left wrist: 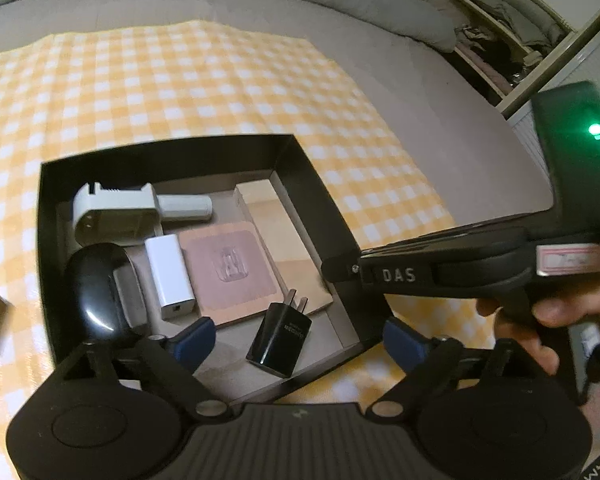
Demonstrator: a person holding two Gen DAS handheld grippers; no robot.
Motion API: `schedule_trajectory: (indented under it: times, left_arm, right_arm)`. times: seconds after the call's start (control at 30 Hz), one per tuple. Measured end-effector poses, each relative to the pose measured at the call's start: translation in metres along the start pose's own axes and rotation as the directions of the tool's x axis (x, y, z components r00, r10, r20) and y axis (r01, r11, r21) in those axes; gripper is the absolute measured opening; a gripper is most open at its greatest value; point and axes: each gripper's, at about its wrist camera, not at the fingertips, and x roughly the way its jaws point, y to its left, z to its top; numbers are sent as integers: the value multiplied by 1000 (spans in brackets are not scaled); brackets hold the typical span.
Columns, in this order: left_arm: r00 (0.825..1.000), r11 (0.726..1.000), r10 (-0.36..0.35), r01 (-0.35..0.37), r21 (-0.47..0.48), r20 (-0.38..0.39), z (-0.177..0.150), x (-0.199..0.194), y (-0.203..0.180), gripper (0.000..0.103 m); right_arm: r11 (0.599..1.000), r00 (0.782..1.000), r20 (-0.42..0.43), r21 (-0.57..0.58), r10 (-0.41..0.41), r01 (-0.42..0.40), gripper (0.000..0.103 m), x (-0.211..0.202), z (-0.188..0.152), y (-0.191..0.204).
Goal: Organize rigid objects
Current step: 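Carry the black plug charger into the box and open the left tool, then move the left tool to the black round tin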
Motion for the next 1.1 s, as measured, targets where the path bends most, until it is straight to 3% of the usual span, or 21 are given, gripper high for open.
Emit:
schedule_trajectory:
  times: [0.23,0.67,0.8,1.1]
  left_arm:
    - [999,1000,12,-13,24,29,-2,-24,-2,103]
    - [983,989,122,-132,60,140,-2,-74,21,103]
    - [964,980,187,-197,32,191,3,-90,42,103]
    - [898,934,356,-348,-77,260,20,-110,97,103]
  right_arm:
    - [1000,1000,-1,0,0,0,7,0,0,-2]
    - [1000,1000,-6,-14,-21,21,6,1,-2,3]
    - [1000,1000,-8,-15,-24,23,6,1,-2,2]
    - [994,997,-19,-70,-80,79,6,21,7,23]
